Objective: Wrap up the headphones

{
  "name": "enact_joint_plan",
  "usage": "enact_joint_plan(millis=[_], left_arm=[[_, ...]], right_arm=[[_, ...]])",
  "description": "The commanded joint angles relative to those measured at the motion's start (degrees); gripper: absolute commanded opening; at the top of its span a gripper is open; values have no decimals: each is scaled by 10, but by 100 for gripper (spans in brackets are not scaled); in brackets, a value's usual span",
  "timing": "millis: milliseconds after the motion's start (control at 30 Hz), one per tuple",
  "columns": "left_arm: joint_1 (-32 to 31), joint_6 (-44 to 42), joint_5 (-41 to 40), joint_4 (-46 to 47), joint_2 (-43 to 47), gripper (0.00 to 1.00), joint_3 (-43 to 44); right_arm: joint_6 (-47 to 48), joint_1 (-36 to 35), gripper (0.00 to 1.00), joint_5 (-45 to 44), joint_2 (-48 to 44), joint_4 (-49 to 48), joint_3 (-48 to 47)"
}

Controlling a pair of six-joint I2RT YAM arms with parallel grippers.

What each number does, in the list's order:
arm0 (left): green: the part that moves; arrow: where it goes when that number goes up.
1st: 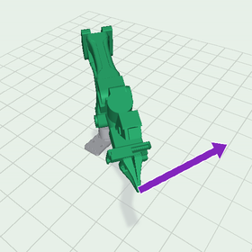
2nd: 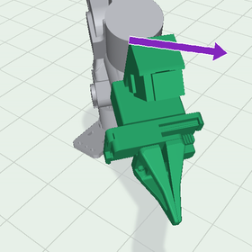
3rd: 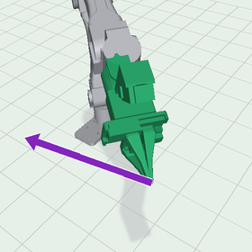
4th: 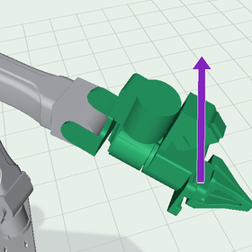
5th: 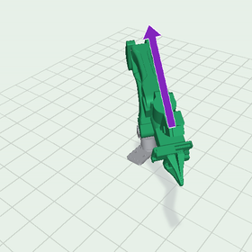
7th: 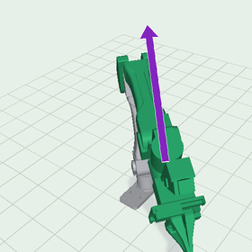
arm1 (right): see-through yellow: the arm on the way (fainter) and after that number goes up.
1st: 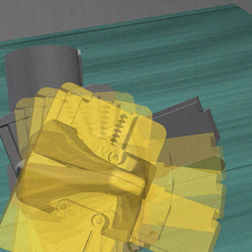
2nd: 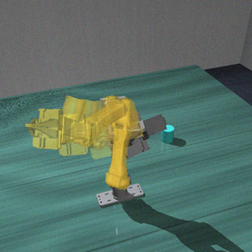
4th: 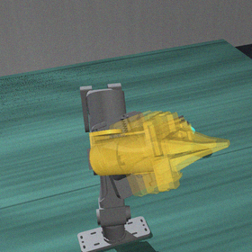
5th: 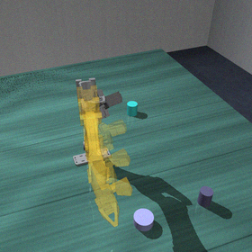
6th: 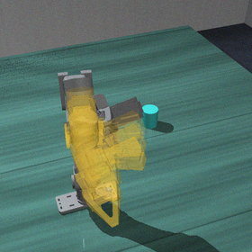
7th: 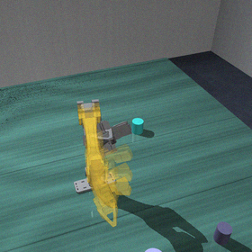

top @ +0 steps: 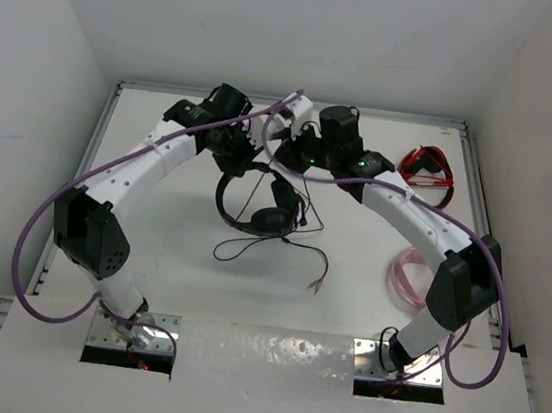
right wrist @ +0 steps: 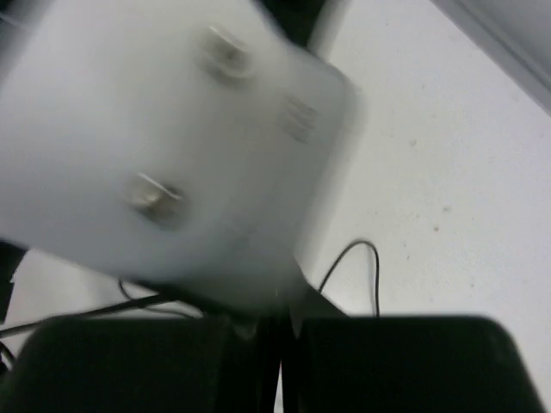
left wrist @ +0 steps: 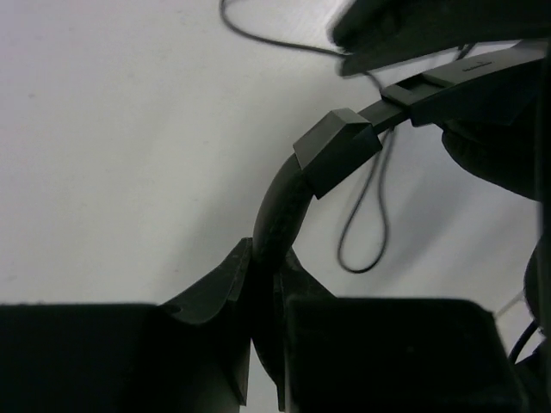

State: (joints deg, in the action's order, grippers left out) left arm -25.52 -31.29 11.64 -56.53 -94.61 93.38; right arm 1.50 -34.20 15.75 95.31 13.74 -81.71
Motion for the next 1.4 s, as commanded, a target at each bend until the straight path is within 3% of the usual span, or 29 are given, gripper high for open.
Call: enact_joint_plan(millis=[0, 233, 400, 600, 767, 1033, 1067, 1167, 1300, 1367], left_arm=[[3, 78, 131, -12, 53, 0, 37], [7, 104, 143, -2, 61, 0, 20], [6, 112, 163, 1, 57, 0, 27], [-8, 77, 141, -11, 56, 0, 43], [-14, 104, 161, -2, 51, 0, 56], [-2, 139, 210, 4, 46, 0, 87], [14, 144, 225, 4, 41, 0, 96], [46, 175, 274, 8, 31, 0, 135], [46, 185, 262, 11, 25, 0, 173], [46, 197, 256, 15, 21, 0, 184]], right_arm=[[-149, 85, 0, -20, -46, -177, 44], [-118, 93, 0, -93, -114, -178, 95], [-113, 93, 0, -74, -141, -186, 131], [-125, 94, 0, -46, -97, -159, 68], [-148, 93, 0, -16, -25, -139, -12], [-175, 94, 0, 33, 14, -151, 0], [-178, 95, 4, 46, 13, -159, 9], [-209, 95, 30, 113, 16, -203, 48], [-299, 95, 46, 177, 38, -322, 89], [-366, 94, 49, 201, 58, -398, 110]])
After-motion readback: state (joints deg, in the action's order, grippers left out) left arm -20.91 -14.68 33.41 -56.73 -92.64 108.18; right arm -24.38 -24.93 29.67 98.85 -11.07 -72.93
